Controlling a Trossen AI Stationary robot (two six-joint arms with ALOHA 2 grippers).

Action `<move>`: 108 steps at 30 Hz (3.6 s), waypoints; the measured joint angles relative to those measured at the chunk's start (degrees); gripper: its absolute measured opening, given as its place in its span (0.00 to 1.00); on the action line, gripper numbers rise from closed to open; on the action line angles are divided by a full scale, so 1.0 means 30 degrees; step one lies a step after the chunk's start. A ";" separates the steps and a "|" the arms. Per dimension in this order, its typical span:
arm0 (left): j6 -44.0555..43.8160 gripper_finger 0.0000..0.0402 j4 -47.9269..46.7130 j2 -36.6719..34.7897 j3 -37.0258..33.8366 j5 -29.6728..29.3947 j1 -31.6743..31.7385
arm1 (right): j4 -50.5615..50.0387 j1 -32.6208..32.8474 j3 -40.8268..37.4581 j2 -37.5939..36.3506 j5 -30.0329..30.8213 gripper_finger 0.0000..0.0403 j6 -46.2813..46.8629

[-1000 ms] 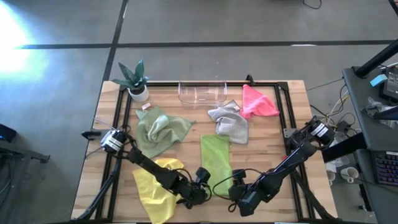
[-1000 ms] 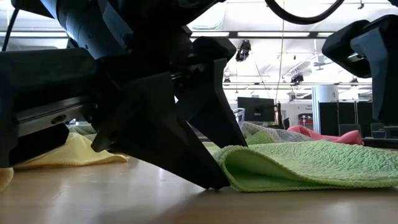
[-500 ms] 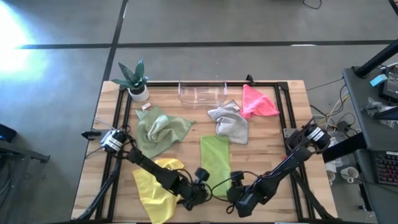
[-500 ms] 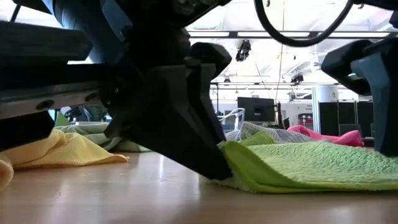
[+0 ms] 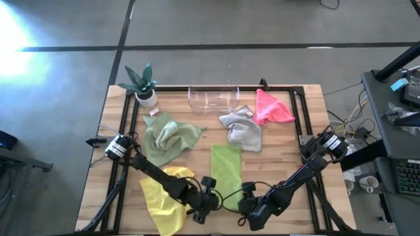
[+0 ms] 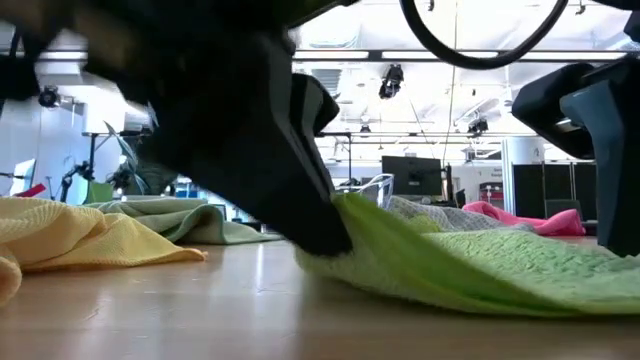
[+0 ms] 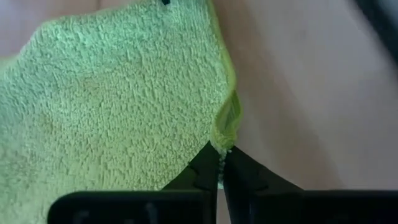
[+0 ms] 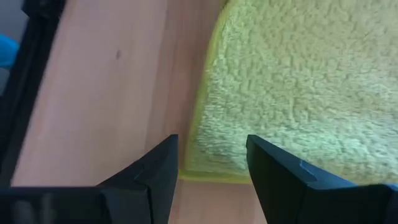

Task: Fold microfiber towels
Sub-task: Fold the green microfiber cloth

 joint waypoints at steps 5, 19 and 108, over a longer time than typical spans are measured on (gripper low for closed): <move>-0.2788 0.00 0.0016 -0.0354 -0.0051 0.1778 0.0321 | 0.0507 0.0000 0.0007 0.0022 0.0003 0.45 -0.0022; -0.7270 0.00 0.0096 -0.1013 -0.0095 0.1786 0.0740 | 0.1833 0.0099 0.0007 0.0036 0.0005 0.45 -0.0171; -1.0103 0.00 -0.6131 -0.4689 -0.0772 0.0292 0.4663 | -1.0005 -0.7055 0.3140 -0.1355 0.0158 0.02 0.3330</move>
